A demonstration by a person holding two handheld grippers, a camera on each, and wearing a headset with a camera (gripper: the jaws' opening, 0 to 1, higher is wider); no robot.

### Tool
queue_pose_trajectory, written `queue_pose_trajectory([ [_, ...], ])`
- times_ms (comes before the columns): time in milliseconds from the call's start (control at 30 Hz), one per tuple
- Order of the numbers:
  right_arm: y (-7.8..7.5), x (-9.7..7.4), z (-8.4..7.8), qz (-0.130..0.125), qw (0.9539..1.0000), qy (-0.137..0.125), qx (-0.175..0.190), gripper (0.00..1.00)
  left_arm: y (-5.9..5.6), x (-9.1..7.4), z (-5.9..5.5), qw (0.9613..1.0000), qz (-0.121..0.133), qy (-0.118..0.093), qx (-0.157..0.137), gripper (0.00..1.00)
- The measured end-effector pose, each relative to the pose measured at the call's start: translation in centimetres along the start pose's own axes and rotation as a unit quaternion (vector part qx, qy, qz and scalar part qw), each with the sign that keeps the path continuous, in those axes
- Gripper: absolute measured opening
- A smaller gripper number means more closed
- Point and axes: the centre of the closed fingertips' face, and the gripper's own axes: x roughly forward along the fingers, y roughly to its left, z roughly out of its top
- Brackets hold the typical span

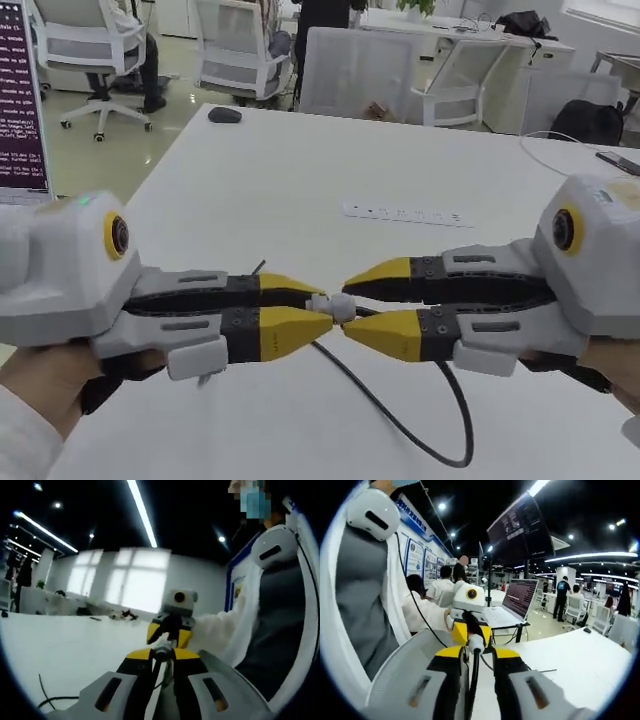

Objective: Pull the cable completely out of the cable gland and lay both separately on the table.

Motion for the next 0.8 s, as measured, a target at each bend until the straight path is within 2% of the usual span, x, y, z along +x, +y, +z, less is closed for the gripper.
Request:
queue_pose_trajectory([
  [33,0.0,0.0,-0.1,0.001,0.9999,0.002,-0.014,0.26,-0.1,0.1,0.0,1.0000,0.001,-0.001,0.007,0.16],
  [100,-0.1,-0.2,-0.3,-0.006,0.9990,0.003,-0.045,0.18,-0.4,0.4,-0.1,1.0000,-0.003,0.001,0.007,0.16],
  [133,0.4,-0.1,-0.4,0.006,0.9990,0.002,-0.044,0.13,-0.3,0.4,0.0,0.9999,0.003,-0.001,0.010,0.16],
  [167,0.4,-0.1,-0.4,0.007,0.9992,0.000,-0.038,0.09,-0.2,0.3,0.0,0.9999,0.004,0.001,0.014,0.16],
  [200,0.8,0.0,-0.7,0.017,0.9996,0.003,-0.021,0.04,-0.1,0.3,0.1,0.9998,0.007,0.000,0.019,0.16],
  [267,0.5,-0.2,-0.8,0.008,0.9994,-0.004,-0.033,0.03,-0.1,0.5,0.0,0.9997,0.008,0.003,0.024,0.16],
  [333,0.7,-0.5,-0.5,0.014,0.9993,-0.014,-0.030,0.03,-0.4,0.8,0.2,0.9994,0.009,-0.002,0.033,0.16],
  [400,0.9,-0.9,-0.3,0.016,0.9992,-0.030,-0.021,0.03,-0.6,1.1,0.5,0.9994,0.016,-0.015,0.025,0.17],
  [467,1.1,-1.3,-0.2,0.021,0.9988,-0.041,-0.017,0.03,-1.0,1.7,0.5,0.9995,0.012,-0.022,0.018,0.19],
  [600,1.5,-1.6,-0.1,0.032,0.9977,-0.059,-0.007,0.03,-1.6,3.1,-0.2,0.9998,0.008,-0.013,0.009,0.25],
  [700,1.7,-1.7,-0.4,0.038,0.9974,-0.060,-0.009,0.03,-1.5,3.5,-0.5,0.9999,0.009,-0.012,0.005,0.19],
  [800,1.7,-2.0,-0.4,0.048,0.9956,-0.081,0.001,0.03,-1.7,3.5,-0.6,0.9999,0.000,-0.010,0.007,0.17],
])
